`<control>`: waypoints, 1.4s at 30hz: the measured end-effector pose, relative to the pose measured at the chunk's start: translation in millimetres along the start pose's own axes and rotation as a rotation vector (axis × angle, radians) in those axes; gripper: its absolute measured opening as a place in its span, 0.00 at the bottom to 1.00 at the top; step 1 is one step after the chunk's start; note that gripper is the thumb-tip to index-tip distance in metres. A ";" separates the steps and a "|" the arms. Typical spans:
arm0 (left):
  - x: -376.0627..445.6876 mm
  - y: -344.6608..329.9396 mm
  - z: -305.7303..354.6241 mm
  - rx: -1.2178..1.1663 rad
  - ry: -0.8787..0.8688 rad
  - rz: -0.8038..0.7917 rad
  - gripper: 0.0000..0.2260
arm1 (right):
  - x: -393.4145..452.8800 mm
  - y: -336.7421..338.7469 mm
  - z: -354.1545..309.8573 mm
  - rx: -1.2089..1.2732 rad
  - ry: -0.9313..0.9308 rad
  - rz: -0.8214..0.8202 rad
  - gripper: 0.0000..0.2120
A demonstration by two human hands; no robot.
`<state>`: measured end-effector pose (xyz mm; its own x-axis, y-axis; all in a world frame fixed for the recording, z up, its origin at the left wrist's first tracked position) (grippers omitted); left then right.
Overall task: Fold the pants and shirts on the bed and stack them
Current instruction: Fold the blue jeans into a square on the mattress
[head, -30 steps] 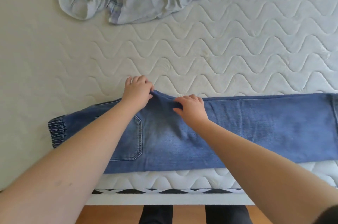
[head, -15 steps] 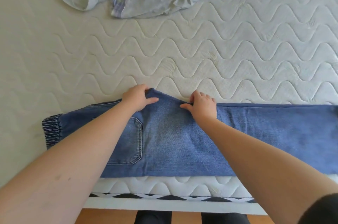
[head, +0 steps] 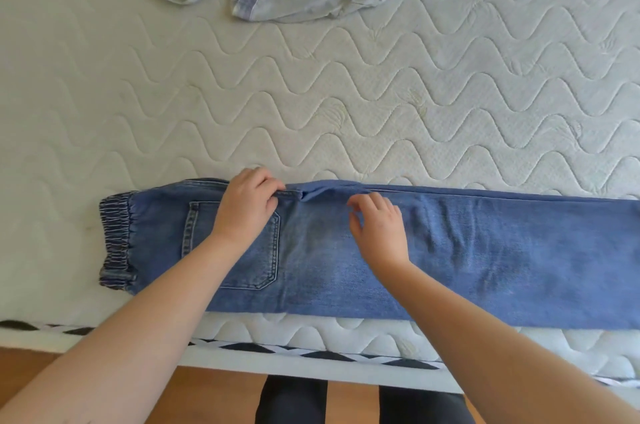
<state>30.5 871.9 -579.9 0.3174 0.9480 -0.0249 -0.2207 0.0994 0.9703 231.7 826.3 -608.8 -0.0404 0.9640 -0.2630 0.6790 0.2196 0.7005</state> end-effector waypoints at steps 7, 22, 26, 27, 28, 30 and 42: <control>-46.4 -25.6 22.9 0.164 -0.163 -0.063 0.14 | -36.9 -33.0 4.3 0.076 -0.074 -0.069 0.09; -34.4 -59.8 -24.6 0.351 0.274 -0.252 0.13 | 0.5 -46.5 -52.1 0.059 0.146 0.118 0.17; -46.6 -76.8 -24.1 0.234 0.418 -0.208 0.25 | 29.0 -95.5 -49.4 -0.065 0.071 -0.070 0.25; -54.0 -82.5 -22.2 0.222 0.422 -0.211 0.27 | 30.1 -106.7 -41.0 -0.126 0.060 -0.107 0.26; -60.7 -87.0 -22.0 0.228 0.419 -0.210 0.28 | 28.8 -114.3 -30.8 -0.185 0.052 -0.131 0.26; -69.1 -93.7 -26.3 0.245 0.405 -0.206 0.30 | 21.1 -116.8 -11.6 -0.285 0.058 -0.145 0.29; -63.6 -105.3 -27.9 0.344 0.210 -0.289 0.29 | -14.8 -9.1 129.9 -0.493 -0.159 -0.113 0.40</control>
<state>7.9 809.6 -687.1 0.1198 0.9404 -0.3183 0.1770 0.2952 0.9389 321.3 790.5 -697.5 0.0446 0.9037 -0.4259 0.2497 0.4027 0.8806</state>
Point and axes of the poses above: each hand's wrist, its own x-axis towards the middle knuckle, its own y-axis out of the back of the hand, z = x × y, the point moved 10 cm from there along x, towards the middle knuckle, and after that the axes turned 10 degrees about x, right-handed, at the moved point
